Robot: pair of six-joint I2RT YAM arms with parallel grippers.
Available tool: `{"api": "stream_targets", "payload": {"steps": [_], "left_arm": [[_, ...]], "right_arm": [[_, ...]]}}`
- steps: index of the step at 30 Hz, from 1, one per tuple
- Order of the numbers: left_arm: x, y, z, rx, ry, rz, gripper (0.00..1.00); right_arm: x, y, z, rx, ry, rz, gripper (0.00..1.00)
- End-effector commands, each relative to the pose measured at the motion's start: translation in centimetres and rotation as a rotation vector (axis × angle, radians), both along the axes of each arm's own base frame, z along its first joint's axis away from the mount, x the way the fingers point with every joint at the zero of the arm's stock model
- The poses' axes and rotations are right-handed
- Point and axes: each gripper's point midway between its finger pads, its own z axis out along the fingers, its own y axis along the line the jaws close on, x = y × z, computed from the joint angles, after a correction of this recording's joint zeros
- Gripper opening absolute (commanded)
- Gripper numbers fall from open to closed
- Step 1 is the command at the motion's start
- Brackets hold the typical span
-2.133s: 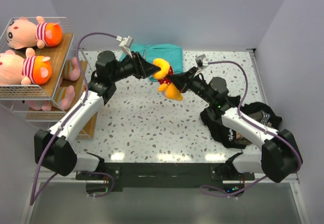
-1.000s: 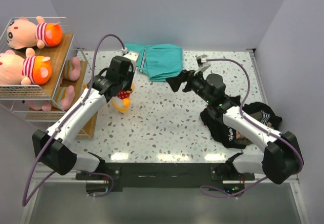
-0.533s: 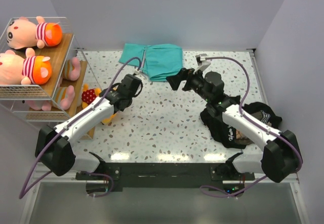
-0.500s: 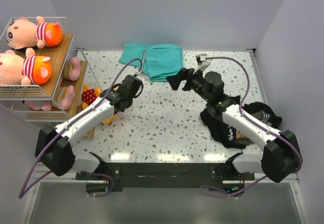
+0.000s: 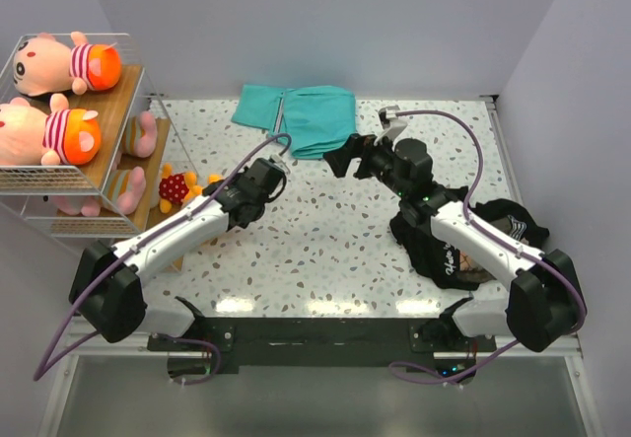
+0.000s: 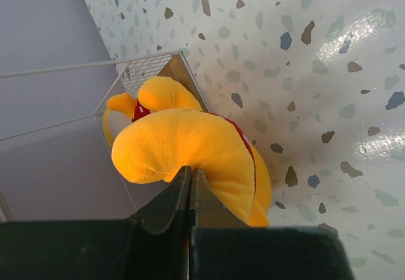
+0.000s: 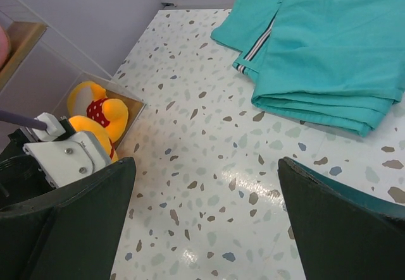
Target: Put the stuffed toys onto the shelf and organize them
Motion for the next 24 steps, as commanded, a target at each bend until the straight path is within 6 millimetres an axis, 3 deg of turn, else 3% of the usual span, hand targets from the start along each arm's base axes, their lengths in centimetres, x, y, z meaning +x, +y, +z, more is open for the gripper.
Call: {"api": "stream_targets", "payload": {"steps": [1,10,14,19,24], "left_arm": [[-0.4,1.7,1.4,0.116,-0.014,0.021,0.00],[-0.1,3.3,6.2,0.222,-0.103,0.061,0.00],[-0.3,3.7,7.0,0.261,-0.106,0.048,0.00],[-0.2,3.7,6.6,0.288,-0.096,0.003,0.00],[-1.2,4.2,3.5,0.341,-0.002,-0.070,0.00]], "right_arm": [[0.6,-0.1,2.7,0.019,-0.066,-0.024,0.99],[0.6,-0.1,2.7,0.015,-0.065,-0.023,0.99],[0.7,-0.2,2.6,0.010,-0.067,-0.028,0.99],[0.6,-0.2,2.6,0.009,-0.065,-0.026,0.99],[0.6,-0.2,2.5,0.006,-0.064,-0.027,0.99]]}}
